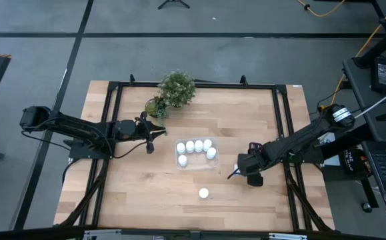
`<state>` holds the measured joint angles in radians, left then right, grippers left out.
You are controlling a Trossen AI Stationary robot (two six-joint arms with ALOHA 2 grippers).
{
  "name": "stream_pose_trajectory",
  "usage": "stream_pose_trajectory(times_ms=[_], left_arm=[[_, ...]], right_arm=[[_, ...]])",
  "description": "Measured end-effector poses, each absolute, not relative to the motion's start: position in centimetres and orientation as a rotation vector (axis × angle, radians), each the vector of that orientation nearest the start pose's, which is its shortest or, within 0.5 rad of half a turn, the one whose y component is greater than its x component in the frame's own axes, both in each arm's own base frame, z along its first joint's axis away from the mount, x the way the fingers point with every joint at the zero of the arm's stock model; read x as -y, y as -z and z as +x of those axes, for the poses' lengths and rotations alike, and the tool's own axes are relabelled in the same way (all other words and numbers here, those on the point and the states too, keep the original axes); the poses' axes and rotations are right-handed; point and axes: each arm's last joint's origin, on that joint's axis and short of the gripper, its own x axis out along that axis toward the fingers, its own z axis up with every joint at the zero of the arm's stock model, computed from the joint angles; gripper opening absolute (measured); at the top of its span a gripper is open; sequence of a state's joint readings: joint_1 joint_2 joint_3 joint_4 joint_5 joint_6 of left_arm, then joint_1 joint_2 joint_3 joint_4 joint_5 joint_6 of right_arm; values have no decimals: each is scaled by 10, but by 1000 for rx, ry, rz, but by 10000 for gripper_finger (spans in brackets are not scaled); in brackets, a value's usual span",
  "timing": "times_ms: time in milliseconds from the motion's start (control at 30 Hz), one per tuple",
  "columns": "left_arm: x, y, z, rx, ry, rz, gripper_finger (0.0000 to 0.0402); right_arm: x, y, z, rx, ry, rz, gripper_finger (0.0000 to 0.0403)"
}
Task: Pick and place pill bottles into a basket
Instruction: Put the right pill bottle into the bin
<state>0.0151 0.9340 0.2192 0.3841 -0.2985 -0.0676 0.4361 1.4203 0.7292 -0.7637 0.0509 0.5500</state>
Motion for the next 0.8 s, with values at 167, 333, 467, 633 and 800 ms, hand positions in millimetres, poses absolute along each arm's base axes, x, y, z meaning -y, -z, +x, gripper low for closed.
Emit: stream_pose_trajectory(times_ms=[167, 333, 467, 633, 800], left_arm=[[-11, -170, 178, -317, -322, -20, 57], [-11, -170, 178, -318, -320, -21, 57], [-11, -169, 177, -318, -320, -21, 57], [-11, -170, 178, -318, -319, -20, 57], [-11, -170, 178, -318, -319, -20, 57]], right_arm=[[-95, -146, 203, -1451, 140, 60, 293], [-98, -137, 208, -1447, 141, 63, 286], [-99, -134, 210, -1450, 134, 57, 270], [-99, -136, 210, -1446, 129, 63, 244], [-99, -137, 210, -1436, 133, 61, 202]])
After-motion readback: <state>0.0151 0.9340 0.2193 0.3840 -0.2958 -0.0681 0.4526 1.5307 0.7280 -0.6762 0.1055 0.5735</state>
